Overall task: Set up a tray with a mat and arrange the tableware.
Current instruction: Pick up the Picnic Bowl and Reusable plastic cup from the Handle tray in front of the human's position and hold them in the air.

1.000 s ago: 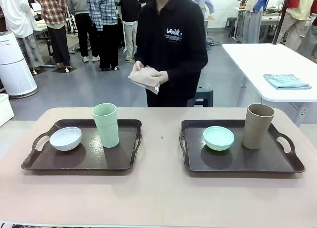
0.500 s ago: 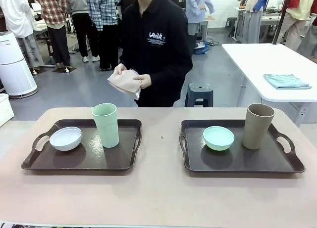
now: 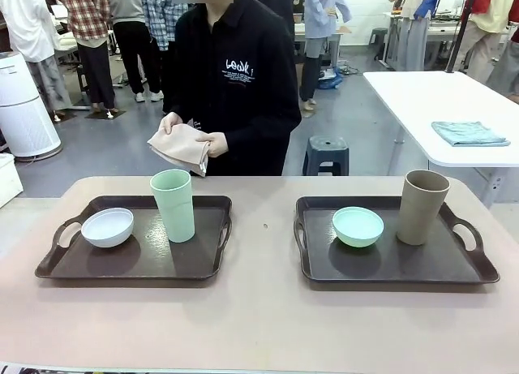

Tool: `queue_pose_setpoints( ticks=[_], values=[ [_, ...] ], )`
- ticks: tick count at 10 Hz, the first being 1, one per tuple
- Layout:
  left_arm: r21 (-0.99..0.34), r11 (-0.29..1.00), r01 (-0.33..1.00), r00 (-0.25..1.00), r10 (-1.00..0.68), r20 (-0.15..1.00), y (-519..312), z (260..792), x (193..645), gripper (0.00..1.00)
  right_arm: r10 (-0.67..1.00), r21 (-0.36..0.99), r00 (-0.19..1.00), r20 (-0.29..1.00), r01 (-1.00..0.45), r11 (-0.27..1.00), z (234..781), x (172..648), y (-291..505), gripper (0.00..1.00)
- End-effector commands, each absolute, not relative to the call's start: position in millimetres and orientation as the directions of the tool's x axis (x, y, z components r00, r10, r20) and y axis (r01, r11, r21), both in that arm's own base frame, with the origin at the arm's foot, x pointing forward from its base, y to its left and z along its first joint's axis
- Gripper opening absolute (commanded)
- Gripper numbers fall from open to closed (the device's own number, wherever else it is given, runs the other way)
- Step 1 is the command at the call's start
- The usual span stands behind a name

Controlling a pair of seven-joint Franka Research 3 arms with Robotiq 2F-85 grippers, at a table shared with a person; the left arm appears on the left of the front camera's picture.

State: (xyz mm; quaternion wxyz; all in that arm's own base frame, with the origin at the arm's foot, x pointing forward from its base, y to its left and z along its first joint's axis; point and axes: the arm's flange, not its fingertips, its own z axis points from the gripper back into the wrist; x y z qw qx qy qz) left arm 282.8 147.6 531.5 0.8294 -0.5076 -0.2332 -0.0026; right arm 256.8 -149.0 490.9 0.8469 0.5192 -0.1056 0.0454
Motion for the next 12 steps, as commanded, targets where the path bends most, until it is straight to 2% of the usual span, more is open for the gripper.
queue_pose_setpoints(
  ticks=[1,12],
  values=[
    [-0.836,0.479,0.267,0.881,0.231,0.413,147.7,528.6,283.7,1.00,-0.050,0.877,0.970,0.238,-0.192,0.440,487.9,256.7,-145.1,1.00],
    [-0.836,0.479,0.267,0.881,0.231,0.413,147.7,528.6,283.7,1.00,-0.050,0.877,0.970,0.238,-0.192,0.440,487.9,256.7,-145.1,1.00]
  ],
)
